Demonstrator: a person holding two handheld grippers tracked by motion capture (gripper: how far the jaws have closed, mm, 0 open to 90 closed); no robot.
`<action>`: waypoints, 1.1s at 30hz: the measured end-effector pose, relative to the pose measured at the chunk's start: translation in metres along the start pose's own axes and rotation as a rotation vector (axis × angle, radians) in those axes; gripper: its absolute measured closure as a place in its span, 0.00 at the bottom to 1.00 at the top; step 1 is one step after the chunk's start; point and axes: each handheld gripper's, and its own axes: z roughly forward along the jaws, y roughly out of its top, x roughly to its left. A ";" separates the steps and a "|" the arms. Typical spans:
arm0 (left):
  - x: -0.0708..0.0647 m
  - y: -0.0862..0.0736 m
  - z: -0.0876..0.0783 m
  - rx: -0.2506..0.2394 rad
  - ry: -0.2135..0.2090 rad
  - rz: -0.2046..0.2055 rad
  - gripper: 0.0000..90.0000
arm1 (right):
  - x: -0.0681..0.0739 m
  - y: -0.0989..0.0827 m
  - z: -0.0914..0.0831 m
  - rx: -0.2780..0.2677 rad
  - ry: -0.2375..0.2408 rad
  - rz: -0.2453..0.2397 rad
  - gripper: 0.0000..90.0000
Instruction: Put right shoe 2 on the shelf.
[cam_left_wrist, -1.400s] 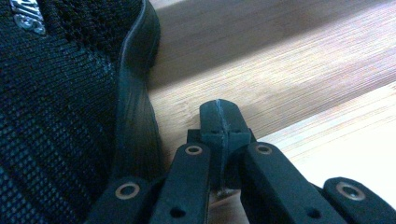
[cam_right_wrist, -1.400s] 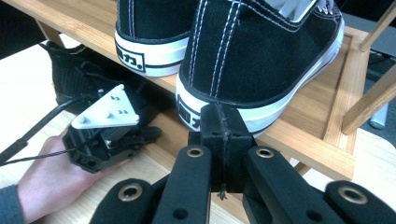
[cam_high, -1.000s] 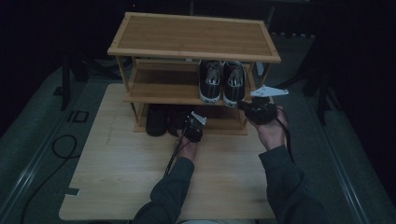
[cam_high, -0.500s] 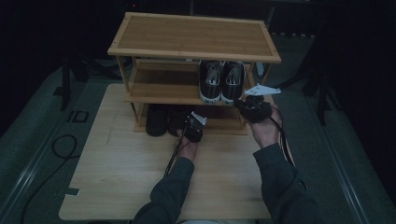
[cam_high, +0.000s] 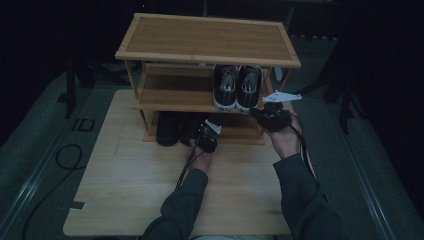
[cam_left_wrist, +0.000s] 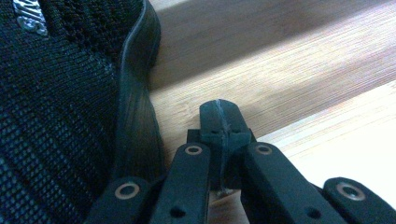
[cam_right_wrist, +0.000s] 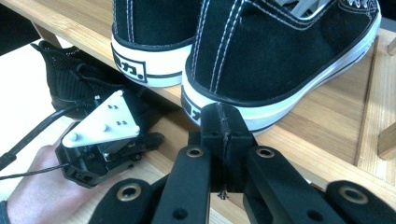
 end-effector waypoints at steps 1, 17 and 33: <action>0.000 0.000 0.000 0.000 0.000 -0.001 1.00 | 0.000 -0.001 -0.001 -0.003 0.013 0.004 1.00; 0.002 0.000 0.000 0.004 -0.013 -0.024 1.00 | 0.003 -0.008 -0.024 -0.016 0.047 -0.013 0.95; 0.009 -0.002 -0.005 -0.014 -0.062 -0.008 0.96 | -0.005 -0.027 -0.025 0.018 0.046 0.020 0.95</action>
